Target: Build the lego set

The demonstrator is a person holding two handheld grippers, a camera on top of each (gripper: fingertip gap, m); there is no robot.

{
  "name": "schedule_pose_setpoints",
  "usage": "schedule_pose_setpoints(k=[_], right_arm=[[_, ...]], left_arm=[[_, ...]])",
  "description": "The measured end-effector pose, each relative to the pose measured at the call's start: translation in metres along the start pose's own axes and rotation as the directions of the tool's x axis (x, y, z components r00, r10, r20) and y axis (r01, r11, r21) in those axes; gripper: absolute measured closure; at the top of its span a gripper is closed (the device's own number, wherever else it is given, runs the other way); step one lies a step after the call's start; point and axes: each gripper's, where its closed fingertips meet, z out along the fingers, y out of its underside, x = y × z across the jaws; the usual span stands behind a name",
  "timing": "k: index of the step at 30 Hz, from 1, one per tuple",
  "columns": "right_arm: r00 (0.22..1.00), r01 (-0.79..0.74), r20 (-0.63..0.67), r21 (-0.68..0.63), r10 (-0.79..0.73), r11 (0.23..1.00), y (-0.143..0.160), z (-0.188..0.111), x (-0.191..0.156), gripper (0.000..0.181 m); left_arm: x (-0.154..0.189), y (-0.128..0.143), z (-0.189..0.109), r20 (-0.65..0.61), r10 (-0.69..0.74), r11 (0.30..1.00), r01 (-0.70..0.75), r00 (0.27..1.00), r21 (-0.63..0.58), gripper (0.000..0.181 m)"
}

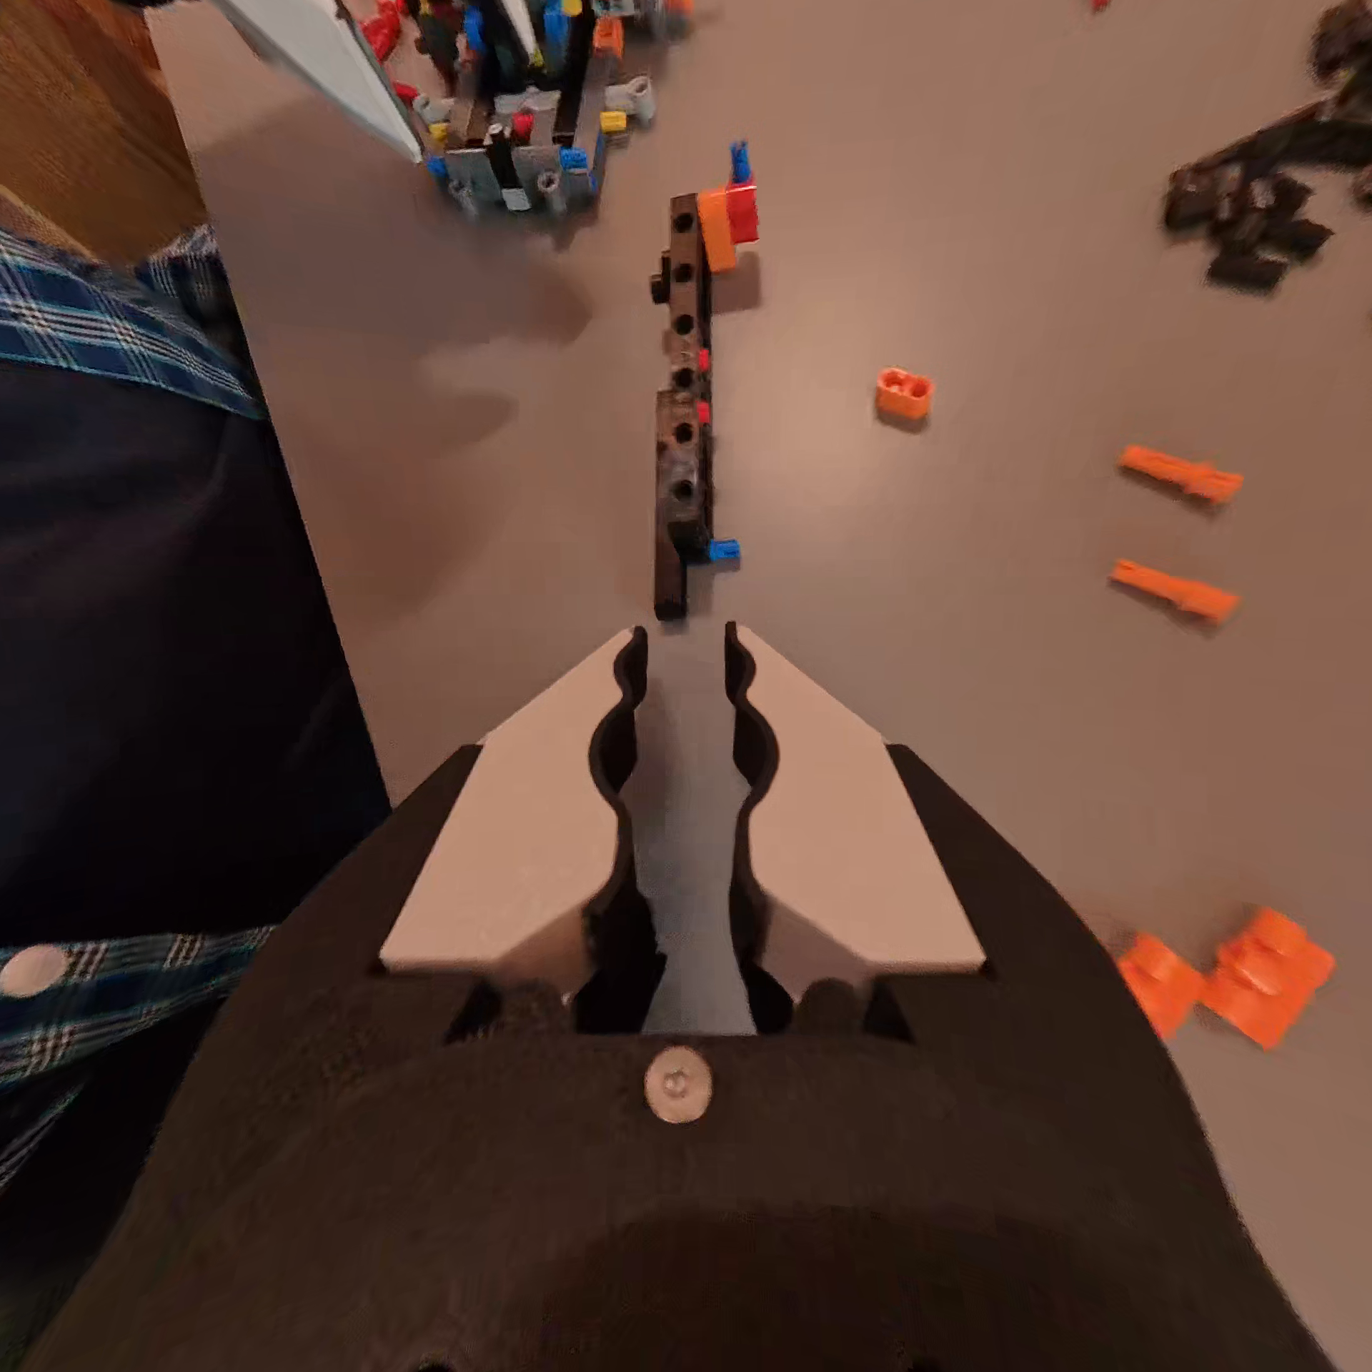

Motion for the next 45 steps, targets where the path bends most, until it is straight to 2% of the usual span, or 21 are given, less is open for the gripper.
schedule_pose_setpoints(k=[4,8,13,17,20,22,24,29,32,36,45], right_arm=[[0.998,0.028,0.063,0.002,-0.028,1.0,-0.006,0.022,-0.022,0.162],[0.997,0.039,0.063,0.018,-0.04,0.999,-0.013,0.017,-0.023,0.157],[0.995,0.079,-0.065,0.076,-0.074,0.994,-0.038,0.011,-0.009,0.143],[0.985,0.136,-0.106,0.006,-0.134,0.991,-0.046,0.027,-0.006,0.146],[0.984,0.147,-0.091,-0.066,-0.152,0.987,-0.043,0.042,-0.007,0.152],[0.98,0.169,-0.095,-0.077,-0.176,0.983,-0.045,0.048,-0.008,0.163],[0.978,0.175,-0.1,-0.09,-0.184,0.98,-0.045,0.053,-0.009,0.166],[0.978,0.148,-0.133,-0.092,-0.159,0.985,-0.052,0.056,-0.004,0.168],[0.982,0.089,-0.163,-0.062,-0.098,0.994,-0.059,0.053,0.002,0.175],[0.981,-0.022,-0.194,-0.029,0.016,0.999,-0.062,0.054,0.008,0.175],[0.962,-0.145,-0.241,-0.036,0.132,0.989,-0.056,0.058,0.006,0.17]], left_arm=[[0.001,-0.002,0.002,0.008,-0.005,1.0,0.005,1.0,0.004,0.147],[-0.002,-0.001,-0.003,0.014,-0.017,1.0,0.016,1.0,0.012,0.147],[-0.007,0.002,-0.013,0.016,-0.026,0.999,0.025,1.0,0.027,0.146],[-0.01,0.001,-0.023,0.017,-0.005,0.998,0.004,1.0,0.06,0.143],[-0.012,0.006,-0.03,0.03,0.011,0.998,-0.013,0.999,0.061,0.142],[-0.014,0.01,-0.034,0.043,0.023,0.998,-0.026,0.999,0.059,0.142],[-0.017,0.015,-0.038,0.052,0.017,0.998,-0.02,0.998,0.066,0.143],[-0.019,0.018,-0.044,0.034,-0.045,0.99,0.04,0.998,0.136,0.144],[-0.023,0.018,-0.048,0.05,-0.047,0.985,0.038,0.998,0.17,0.145],[-0.027,0.012,-0.053,0.037,-0.065,0.975,0.055,0.997,0.217,0.146],[-0.034,0.014,-0.067,0.01,-0.108,0.958,0.102,0.994,0.269,0.146]])
